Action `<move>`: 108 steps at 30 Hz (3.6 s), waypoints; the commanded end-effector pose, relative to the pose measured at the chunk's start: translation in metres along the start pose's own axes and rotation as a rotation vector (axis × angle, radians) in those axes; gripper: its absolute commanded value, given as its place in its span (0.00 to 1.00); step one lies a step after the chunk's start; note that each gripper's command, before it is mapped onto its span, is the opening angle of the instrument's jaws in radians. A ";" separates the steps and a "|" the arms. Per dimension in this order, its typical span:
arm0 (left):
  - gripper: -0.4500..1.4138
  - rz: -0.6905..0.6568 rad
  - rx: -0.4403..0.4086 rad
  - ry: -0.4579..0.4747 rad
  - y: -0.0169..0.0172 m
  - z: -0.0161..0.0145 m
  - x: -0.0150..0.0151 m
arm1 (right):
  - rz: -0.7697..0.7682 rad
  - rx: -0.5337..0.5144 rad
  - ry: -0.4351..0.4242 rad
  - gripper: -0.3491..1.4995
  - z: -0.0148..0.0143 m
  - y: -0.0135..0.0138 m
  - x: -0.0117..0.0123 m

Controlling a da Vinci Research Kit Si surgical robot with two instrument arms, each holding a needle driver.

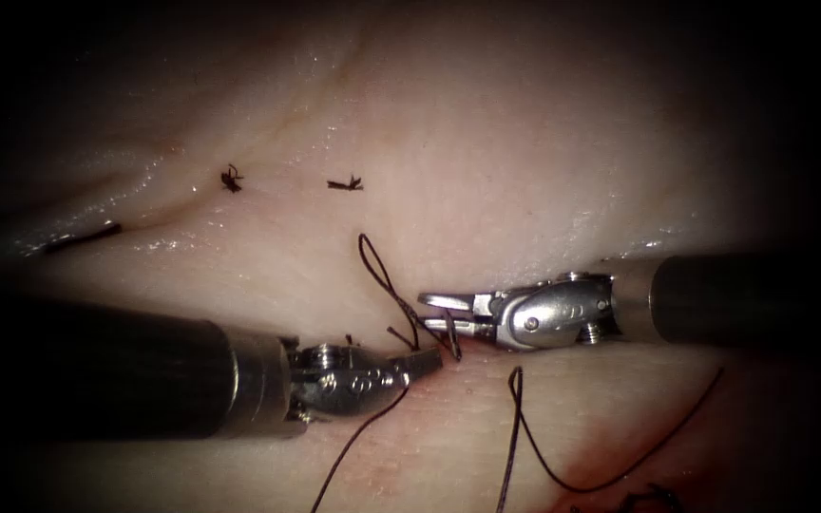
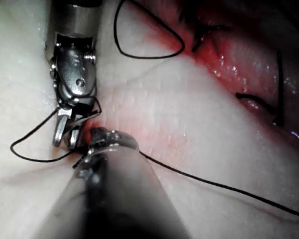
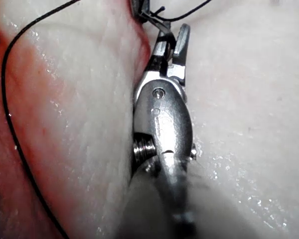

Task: Wound Closure

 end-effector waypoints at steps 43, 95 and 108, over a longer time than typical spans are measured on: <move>0.19 -0.002 0.003 -0.003 0.0007 0.0008 0.0000 | 0.102 -0.181 0.011 0.00 -0.0013 0.0049 0.0043; 0.16 0.000 0.012 -0.006 0.0018 0.0030 -0.0007 | 0.110 -0.187 0.186 0.00 -0.0043 0.0235 0.0111; 0.17 0.000 0.011 -0.006 0.0018 0.0029 -0.0007 | 0.365 -0.126 0.205 0.00 -0.0037 0.0266 0.0106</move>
